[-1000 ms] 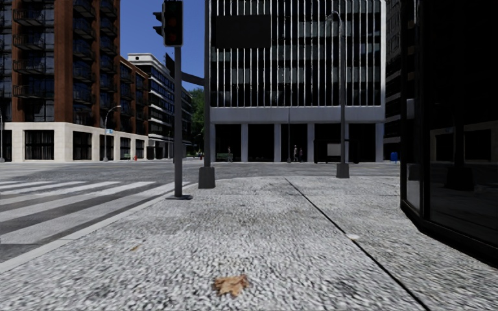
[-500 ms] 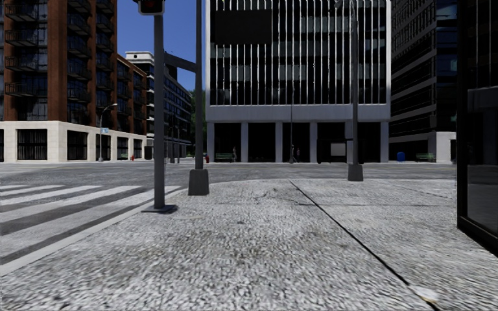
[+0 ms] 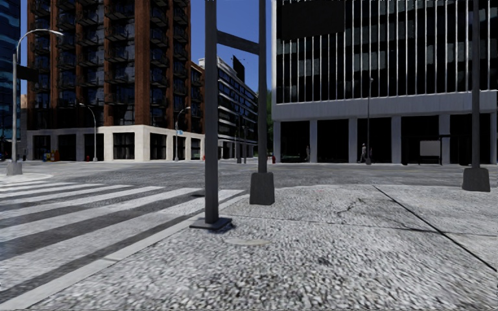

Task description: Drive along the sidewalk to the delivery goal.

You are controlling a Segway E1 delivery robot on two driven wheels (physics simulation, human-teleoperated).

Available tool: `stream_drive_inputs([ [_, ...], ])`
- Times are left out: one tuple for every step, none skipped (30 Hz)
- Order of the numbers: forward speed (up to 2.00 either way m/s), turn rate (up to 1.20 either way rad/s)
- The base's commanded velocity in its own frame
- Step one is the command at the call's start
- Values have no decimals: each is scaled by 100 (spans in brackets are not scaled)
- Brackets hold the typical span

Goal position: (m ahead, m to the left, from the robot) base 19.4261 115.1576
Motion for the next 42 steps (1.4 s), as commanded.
stream_drive_inputs([
  [200, 74],
  [200, 74],
  [200, 74],
  [200, 74],
  [200, 74],
  [200, 74],
  [200, 74],
  [200, 74],
  [200, 74],
  [200, 74],
  [200, 74],
  [200, 74],
  [200, 74],
  [200, 74],
  [200, 74],
  [200, 74],
  [200, 74],
  [200, 74],
  [200, 74],
  [200, 74],
  [200, 74],
  [200, 74],
  [200, 74],
  [200, 74],
  [200, 74],
  [200, 74],
  [200, 74],
  [200, 74],
  [200, 74],
  [200, 74],
  [200, 74],
  [200, 74],
  [200, 74],
  [200, 74],
  [200, 74],
  [200, 74],
  [200, 74],
  [200, 74],
  [200, 74],
  [200, 74],
  [200, 74],
  [200, 74],
])
